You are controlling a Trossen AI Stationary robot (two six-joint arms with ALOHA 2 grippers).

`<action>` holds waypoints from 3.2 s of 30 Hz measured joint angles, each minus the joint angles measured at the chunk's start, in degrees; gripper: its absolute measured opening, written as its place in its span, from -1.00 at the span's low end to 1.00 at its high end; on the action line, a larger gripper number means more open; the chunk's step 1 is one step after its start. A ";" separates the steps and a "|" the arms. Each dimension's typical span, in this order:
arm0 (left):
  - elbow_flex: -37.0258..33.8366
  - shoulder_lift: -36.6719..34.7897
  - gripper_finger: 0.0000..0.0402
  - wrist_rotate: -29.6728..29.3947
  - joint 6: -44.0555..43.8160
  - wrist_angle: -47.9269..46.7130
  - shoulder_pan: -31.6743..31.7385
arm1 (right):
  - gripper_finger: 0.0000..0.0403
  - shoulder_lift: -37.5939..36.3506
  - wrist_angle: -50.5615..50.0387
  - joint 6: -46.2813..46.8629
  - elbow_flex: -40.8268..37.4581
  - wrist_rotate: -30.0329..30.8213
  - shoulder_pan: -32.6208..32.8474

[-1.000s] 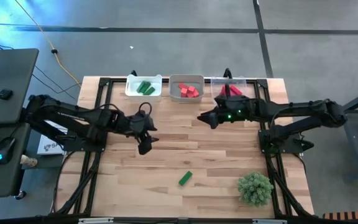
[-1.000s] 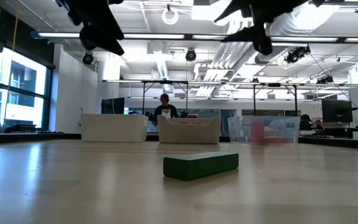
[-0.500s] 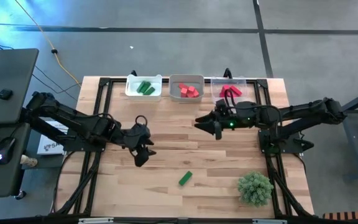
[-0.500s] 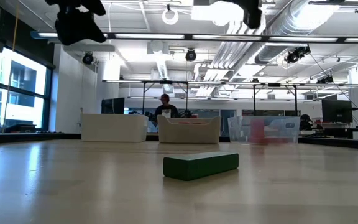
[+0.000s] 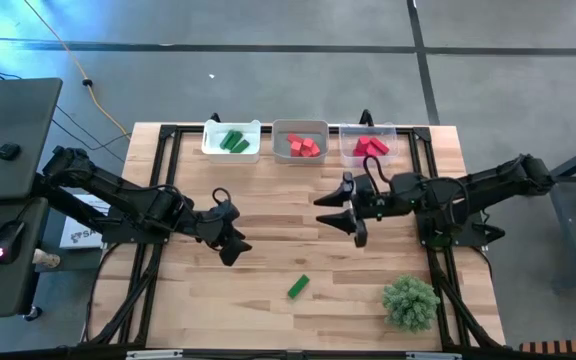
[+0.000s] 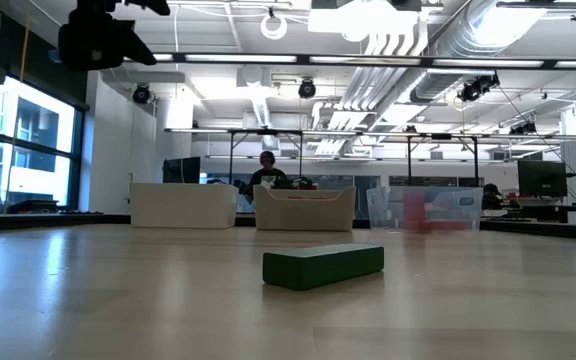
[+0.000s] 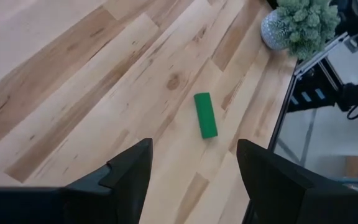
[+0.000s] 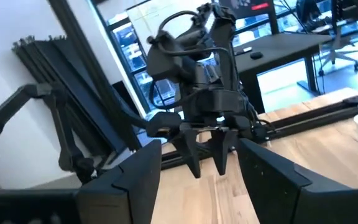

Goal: Sort & place blocks by color
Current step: Put the green wooden block into the white bin

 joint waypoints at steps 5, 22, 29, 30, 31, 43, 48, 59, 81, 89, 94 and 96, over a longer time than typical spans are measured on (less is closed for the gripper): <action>0.00 0.00 0.12 -0.15 -2.29 0.00 0.04 | 0.00 0.36 0.17 -4.18 0.02 0.02 1.90; 0.00 0.00 0.12 -0.50 -2.67 0.00 0.07 | 0.00 10.50 -3.28 -7.73 0.04 -5.24 3.96; 0.00 0.00 0.12 -1.82 -2.67 0.00 0.09 | 0.00 16.76 -14.14 -12.84 8.01 -6.33 4.37; 0.00 0.00 0.12 -1.84 -2.67 -0.02 0.09 | 0.00 17.97 -16.73 -14.11 10.12 -6.96 4.37; 0.00 0.00 0.12 -1.84 -2.67 -0.02 0.09 | 0.00 19.15 -19.41 -15.01 12.19 -7.41 4.35; 0.00 0.00 0.12 -1.95 -2.50 -0.06 0.09 | 0.00 32.60 -38.21 -26.93 25.06 -11.76 5.07; 0.00 0.00 0.12 -1.95 -2.47 -0.07 0.09 | 0.00 36.10 -38.35 -31.40 25.18 -12.79 5.53; 0.00 0.00 0.12 -1.92 -2.65 -0.07 0.09 | 0.00 42.83 -38.36 -36.34 25.18 -12.61 7.33; 0.00 0.01 0.12 -1.90 -2.63 -0.07 0.08 | 0.00 51.07 -39.47 -37.35 25.18 -12.08 7.59; 0.00 0.00 0.12 -1.88 -2.56 -0.07 0.07 | -0.21 51.21 -39.54 -36.22 25.20 -12.09 7.86; 0.00 0.00 0.12 -1.81 -4.30 -0.07 0.20 | -0.53 51.21 -39.52 -35.76 25.24 -12.03 8.07; 0.00 0.00 0.12 -1.63 -6.07 -0.07 0.56 | -0.61 51.21 -39.58 -34.43 25.29 -12.02 8.07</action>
